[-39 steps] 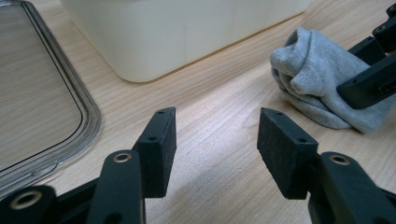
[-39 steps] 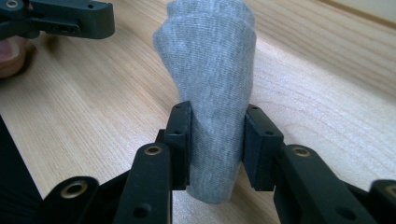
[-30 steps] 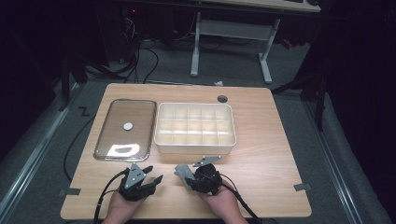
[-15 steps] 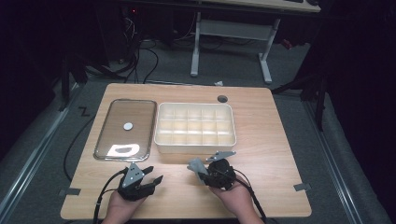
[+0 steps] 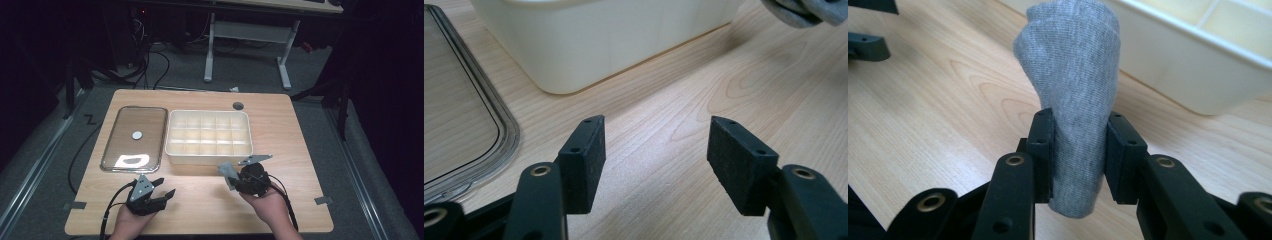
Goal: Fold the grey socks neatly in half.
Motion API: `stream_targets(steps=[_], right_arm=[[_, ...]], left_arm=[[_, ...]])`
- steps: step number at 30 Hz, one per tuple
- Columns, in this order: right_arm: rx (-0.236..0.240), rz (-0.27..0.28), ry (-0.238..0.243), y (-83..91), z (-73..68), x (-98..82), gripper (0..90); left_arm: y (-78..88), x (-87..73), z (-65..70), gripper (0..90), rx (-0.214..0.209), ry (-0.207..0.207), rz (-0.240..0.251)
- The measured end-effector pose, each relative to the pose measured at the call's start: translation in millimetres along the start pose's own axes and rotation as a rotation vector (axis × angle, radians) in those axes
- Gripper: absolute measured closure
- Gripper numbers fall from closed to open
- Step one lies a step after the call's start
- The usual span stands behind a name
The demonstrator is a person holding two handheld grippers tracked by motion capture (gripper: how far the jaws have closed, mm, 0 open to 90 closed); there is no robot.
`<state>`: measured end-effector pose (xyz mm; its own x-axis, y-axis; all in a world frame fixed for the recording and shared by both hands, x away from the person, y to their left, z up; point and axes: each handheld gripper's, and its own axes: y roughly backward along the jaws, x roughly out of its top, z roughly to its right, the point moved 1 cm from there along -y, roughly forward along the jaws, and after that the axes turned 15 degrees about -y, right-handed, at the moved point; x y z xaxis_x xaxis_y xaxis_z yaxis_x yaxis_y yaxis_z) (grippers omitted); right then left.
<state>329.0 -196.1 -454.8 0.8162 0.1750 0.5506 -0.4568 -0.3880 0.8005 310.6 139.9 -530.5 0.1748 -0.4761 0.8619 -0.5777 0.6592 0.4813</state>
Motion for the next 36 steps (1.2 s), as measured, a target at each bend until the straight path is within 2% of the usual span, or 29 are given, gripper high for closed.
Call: stream_targets(steps=[11,15,20,23,29,36], right_arm=[[-0.047,0.007,-0.007,22.1,12.1,17.9,69.4],[-0.068,0.007,-0.006,24.8,15.8,25.2,69.4],[-0.071,0.002,-0.024,28.6,22.8,37.8,69.6],[-0.090,-0.006,-0.035,30.4,25.7,47.7,70.0],[-0.138,-0.037,-0.041,27.5,28.2,72.1,70.3],[-0.166,-0.116,-0.028,10.4,29.5,98.4,70.2]], left_arm=[[2.3,0.5,-1.2,39.6,-0.016,0.004,0.020],[2.2,0.5,-0.9,38.2,-0.013,0.001,0.019],[2.1,0.2,-1.2,37.4,-0.010,0.000,0.015],[2.2,0.3,-1.3,37.4,-0.009,0.000,0.016],[2.3,0.4,-0.9,37.5,-0.011,-0.004,0.016],[3.5,0.0,-1.4,38.8,-0.009,-0.005,0.020]])
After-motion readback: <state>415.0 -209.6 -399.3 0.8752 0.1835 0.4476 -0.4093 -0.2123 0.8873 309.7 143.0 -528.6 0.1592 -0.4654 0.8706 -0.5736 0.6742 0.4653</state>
